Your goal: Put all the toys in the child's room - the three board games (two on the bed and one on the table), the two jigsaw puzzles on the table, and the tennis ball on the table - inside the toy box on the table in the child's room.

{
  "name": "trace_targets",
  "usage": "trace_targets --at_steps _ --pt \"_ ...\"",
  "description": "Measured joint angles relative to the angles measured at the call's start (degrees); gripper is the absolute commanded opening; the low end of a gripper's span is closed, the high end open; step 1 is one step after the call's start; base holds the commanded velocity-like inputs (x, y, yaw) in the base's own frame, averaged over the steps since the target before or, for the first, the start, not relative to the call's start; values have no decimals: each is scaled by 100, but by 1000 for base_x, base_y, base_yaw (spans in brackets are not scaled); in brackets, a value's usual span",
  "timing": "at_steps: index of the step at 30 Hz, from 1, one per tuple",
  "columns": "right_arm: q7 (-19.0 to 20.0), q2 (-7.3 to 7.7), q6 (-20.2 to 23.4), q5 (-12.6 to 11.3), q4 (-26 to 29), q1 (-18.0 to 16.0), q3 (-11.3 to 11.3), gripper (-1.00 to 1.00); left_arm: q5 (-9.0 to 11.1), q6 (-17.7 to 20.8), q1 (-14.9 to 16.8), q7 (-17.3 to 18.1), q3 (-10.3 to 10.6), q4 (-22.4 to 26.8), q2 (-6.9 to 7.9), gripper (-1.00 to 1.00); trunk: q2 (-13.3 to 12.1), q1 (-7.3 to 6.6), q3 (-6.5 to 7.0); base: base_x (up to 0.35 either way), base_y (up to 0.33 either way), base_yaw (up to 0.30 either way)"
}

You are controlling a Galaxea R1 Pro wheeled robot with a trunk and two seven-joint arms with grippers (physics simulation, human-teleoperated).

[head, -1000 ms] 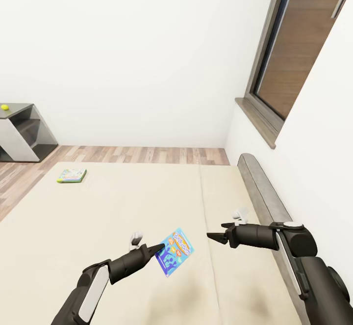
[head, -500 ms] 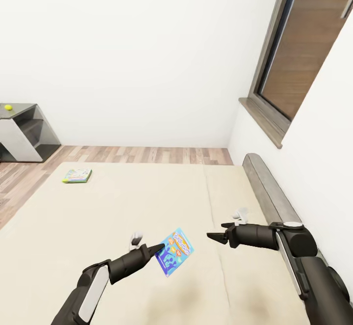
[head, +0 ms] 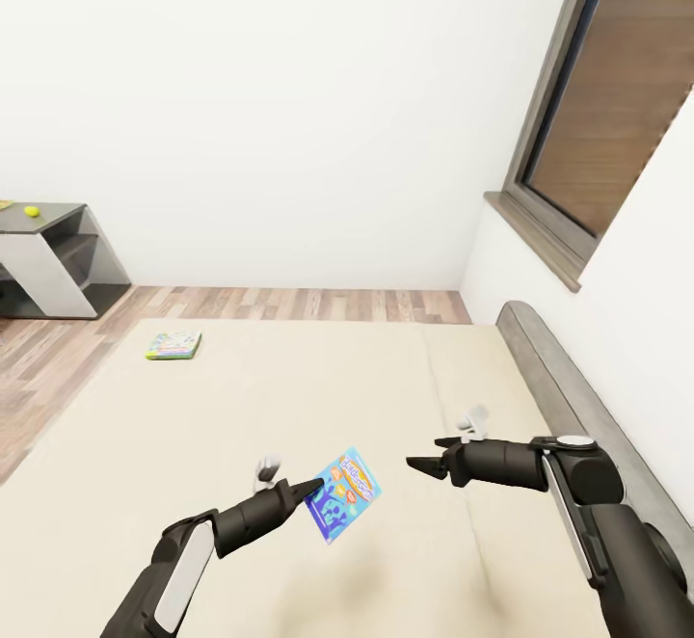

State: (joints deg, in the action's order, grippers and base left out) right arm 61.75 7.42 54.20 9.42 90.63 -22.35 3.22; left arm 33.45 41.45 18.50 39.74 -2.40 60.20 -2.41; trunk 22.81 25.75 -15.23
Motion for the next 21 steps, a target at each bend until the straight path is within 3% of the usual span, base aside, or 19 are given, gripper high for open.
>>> trace_targets --at_steps 21 --pt "5 6 5 0 31 8 -3 100 -4 -2 0 7 0 0 0 -100 0 0 0 0 291 0"
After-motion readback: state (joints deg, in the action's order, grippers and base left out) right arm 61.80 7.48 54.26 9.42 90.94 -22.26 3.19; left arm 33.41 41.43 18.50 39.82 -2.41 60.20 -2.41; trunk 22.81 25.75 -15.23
